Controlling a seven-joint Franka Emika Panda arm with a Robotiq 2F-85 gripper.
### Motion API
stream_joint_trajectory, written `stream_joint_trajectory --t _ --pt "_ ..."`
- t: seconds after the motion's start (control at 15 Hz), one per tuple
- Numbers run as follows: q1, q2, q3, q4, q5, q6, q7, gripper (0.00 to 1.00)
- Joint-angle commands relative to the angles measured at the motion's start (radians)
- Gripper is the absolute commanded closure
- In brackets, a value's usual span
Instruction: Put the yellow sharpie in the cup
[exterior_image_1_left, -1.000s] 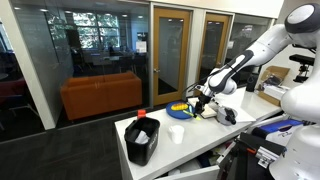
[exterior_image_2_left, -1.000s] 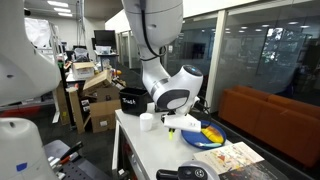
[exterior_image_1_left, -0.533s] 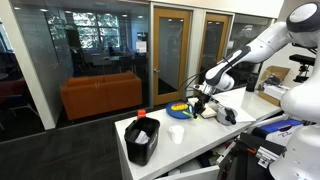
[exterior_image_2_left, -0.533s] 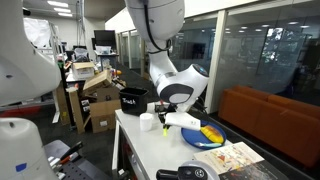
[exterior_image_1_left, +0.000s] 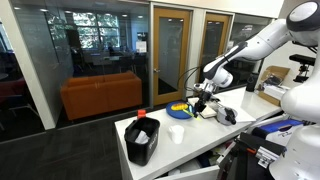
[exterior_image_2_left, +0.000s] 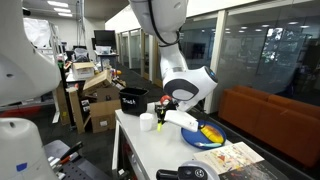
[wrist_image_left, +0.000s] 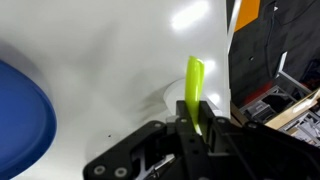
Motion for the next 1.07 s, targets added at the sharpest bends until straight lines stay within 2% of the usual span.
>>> stream_joint_trajectory --t 0.0,0.27,0.53,0.8,1.0 --pt "0.057 -0.042 -0.052 0.028 0.103 -0.079 -0.054 0.96" --pt "0.136 -0.08 -0.115 0.034 0.209 -0.106 -0.068 0.96" --pt "0.248 -0.13 -0.179 0.007 0.316 -0.072 -0.081 0.96" --pt "0.395 -0.181 -0.265 -0.014 0.411 -0.062 -0.106 0.96" --pt "0.533 -0.224 -0.356 -0.035 0.491 -0.055 -0.137 0.96"
